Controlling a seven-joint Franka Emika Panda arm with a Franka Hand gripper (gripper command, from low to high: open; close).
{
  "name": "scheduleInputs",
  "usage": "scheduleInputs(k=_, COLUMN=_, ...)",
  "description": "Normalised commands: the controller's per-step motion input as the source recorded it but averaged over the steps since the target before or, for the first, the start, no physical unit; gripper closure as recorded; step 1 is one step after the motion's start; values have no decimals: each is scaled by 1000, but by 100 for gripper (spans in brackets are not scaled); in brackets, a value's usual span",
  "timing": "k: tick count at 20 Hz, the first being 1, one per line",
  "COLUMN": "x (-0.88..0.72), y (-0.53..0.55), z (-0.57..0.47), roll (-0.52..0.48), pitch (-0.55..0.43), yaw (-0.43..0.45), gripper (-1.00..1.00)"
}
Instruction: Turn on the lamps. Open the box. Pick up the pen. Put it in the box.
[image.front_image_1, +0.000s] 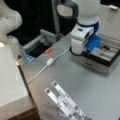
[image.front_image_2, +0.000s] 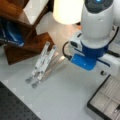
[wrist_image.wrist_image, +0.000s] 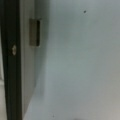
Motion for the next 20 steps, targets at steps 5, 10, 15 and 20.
scheduleInputs(k=5, x=-147, y=-331, z=13, roll=18, pitch=27, yaw=30, gripper=-100)
scheduleInputs(k=10, x=-159, y=-311, z=-26, roll=9, pitch=-2, yaw=45, gripper=-100)
scheduleInputs(k=15, x=-143, y=-219, z=-47, roll=9, pitch=-29, yaw=60, gripper=-100)
scheduleInputs(k=20, x=-148, y=-219, z=-42, roll=-8, pitch=-49, yaw=91, gripper=-100)
